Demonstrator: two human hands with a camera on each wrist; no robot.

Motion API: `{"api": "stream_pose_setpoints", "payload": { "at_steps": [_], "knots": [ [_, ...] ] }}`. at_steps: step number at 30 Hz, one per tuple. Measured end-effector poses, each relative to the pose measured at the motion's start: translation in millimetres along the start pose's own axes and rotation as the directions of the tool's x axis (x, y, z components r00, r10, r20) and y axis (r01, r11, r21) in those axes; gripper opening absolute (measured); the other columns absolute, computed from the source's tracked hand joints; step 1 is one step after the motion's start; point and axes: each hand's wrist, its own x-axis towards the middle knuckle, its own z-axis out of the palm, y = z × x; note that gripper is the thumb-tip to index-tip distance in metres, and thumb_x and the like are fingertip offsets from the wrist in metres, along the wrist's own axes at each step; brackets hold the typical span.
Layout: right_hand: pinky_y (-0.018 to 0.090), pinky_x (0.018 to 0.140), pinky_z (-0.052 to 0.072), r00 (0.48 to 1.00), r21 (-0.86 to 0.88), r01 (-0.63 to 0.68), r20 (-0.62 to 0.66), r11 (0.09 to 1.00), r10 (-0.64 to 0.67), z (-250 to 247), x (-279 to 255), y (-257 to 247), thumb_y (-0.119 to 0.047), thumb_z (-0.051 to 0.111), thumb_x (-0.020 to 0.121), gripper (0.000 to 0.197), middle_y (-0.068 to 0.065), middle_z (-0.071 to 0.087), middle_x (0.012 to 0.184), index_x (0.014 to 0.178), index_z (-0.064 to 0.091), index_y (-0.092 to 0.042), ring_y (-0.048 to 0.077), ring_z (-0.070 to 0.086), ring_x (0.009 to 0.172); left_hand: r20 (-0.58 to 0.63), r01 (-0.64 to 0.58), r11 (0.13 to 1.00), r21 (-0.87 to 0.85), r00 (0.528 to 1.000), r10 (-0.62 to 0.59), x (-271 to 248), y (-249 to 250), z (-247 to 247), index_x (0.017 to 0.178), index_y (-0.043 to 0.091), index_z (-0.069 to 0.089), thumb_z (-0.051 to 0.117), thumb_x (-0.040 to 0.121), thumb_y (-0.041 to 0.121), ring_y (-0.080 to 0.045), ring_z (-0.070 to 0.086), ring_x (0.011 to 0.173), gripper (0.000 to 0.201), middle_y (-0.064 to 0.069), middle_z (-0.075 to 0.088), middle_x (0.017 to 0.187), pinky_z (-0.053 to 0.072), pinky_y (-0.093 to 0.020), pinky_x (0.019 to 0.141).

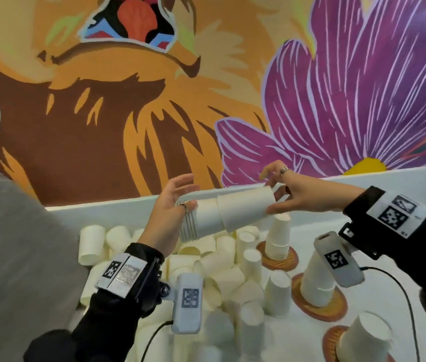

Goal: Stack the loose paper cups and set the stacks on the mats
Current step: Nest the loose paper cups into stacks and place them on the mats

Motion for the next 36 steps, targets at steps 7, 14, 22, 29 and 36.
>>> {"api": "stream_pose_setpoints", "payload": {
  "at_steps": [7,14,22,29,36],
  "knots": [
    [0.040,0.087,0.056,0.998,0.320,0.055,-0.012,0.946,-0.054,-28.3,-24.9,51.5,-0.016,0.067,0.083,0.048,0.005,0.056,0.113,0.116,0.037,-0.031,0.026,0.067,0.095,0.086,-0.029,1.000,-0.001,0.996,0.029,16.2,-7.3,93.5,0.112,0.036,0.054,0.068,0.081,0.010,-0.016,0.054,0.116,0.042,0.003,0.059,0.118,0.048,-0.039,0.096],
    [0.039,0.084,0.057,0.964,0.397,0.188,-0.248,0.898,-0.092,-55.5,-30.1,99.1,-0.017,0.062,0.088,0.042,0.006,0.052,0.123,0.118,0.038,-0.033,0.019,0.060,0.103,0.238,-0.013,0.964,0.266,0.970,-0.053,41.8,-28.7,156.2,0.127,0.031,0.046,0.078,0.073,0.012,-0.013,0.054,0.106,0.065,0.004,0.051,0.120,0.048,-0.022,0.077],
    [0.026,0.088,0.052,0.873,0.214,0.359,-0.422,0.908,-0.245,-57.1,-8.5,134.2,-0.018,0.066,0.086,0.048,-0.022,0.050,0.117,0.128,0.042,-0.018,0.002,0.053,0.107,0.233,0.029,0.920,0.391,0.964,-0.130,83.8,-66.7,212.1,0.127,0.018,0.038,0.077,0.074,0.005,-0.019,0.055,0.105,0.067,-0.003,0.055,0.115,0.051,-0.036,0.088],
    [0.029,0.090,0.052,0.879,0.212,0.368,-0.397,0.905,-0.264,-48.9,17.9,174.3,-0.017,0.062,0.090,0.042,-0.010,0.054,0.123,0.126,0.042,-0.024,0.012,0.053,0.115,0.154,0.067,0.901,0.429,0.977,-0.146,123.5,-102.6,226.7,0.127,0.021,0.041,0.083,0.060,0.015,-0.023,0.058,0.109,0.079,-0.005,0.059,0.117,0.052,-0.047,0.091],
    [0.017,0.088,0.047,0.918,0.176,0.284,-0.334,0.942,-0.214,-37.9,46.2,208.6,-0.017,0.059,0.092,0.039,-0.010,0.051,0.122,0.127,0.042,-0.024,0.009,0.050,0.111,0.086,0.137,0.887,0.440,0.977,-0.193,148.5,-151.0,230.5,0.122,0.028,0.044,0.083,0.052,0.027,-0.022,0.058,0.109,0.080,-0.001,0.061,0.116,0.051,-0.050,0.091]
  ]
}}
